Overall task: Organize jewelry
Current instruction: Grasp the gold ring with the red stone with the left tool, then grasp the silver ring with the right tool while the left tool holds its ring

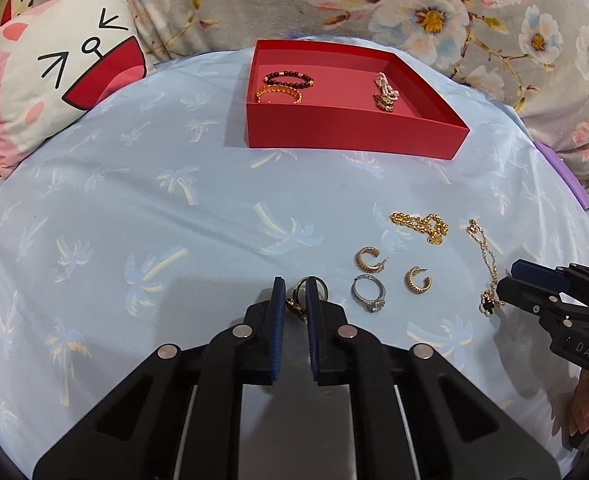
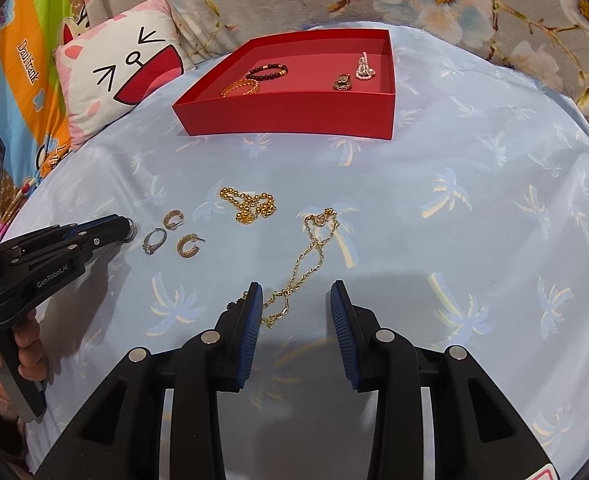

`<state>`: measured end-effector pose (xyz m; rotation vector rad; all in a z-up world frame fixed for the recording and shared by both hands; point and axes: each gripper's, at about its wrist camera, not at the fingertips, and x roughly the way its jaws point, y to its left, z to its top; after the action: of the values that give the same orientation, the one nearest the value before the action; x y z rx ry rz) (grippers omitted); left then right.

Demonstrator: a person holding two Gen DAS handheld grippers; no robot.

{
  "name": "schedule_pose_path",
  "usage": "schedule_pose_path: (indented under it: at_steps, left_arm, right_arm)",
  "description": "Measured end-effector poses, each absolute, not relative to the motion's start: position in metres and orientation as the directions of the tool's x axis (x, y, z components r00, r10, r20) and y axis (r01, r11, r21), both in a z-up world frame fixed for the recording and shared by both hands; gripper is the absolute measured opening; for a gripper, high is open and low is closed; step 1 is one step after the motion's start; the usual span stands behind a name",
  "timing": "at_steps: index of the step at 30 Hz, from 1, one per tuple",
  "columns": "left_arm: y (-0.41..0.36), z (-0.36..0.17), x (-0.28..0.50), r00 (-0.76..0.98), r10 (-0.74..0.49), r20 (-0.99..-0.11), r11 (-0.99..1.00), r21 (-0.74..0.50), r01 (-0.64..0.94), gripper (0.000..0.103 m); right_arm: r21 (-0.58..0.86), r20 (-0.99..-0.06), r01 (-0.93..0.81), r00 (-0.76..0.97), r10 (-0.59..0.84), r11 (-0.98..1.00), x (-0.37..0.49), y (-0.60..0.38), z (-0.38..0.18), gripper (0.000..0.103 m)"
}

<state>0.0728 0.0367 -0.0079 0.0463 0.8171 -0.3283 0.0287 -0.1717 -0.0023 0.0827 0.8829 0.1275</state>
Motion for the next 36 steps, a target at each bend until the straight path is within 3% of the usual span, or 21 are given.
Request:
schedule_pose_path:
  at_steps: [36]
  left_arm:
    - [0.057, 0.008, 0.071, 0.664, -0.292, -0.689, 0.952, -0.143, 0.270, 0.009]
  right_arm:
    - [0.140, -0.756, -0.262, 0.595, 0.274, 0.955, 0.055, -0.102, 0.006, 0.034]
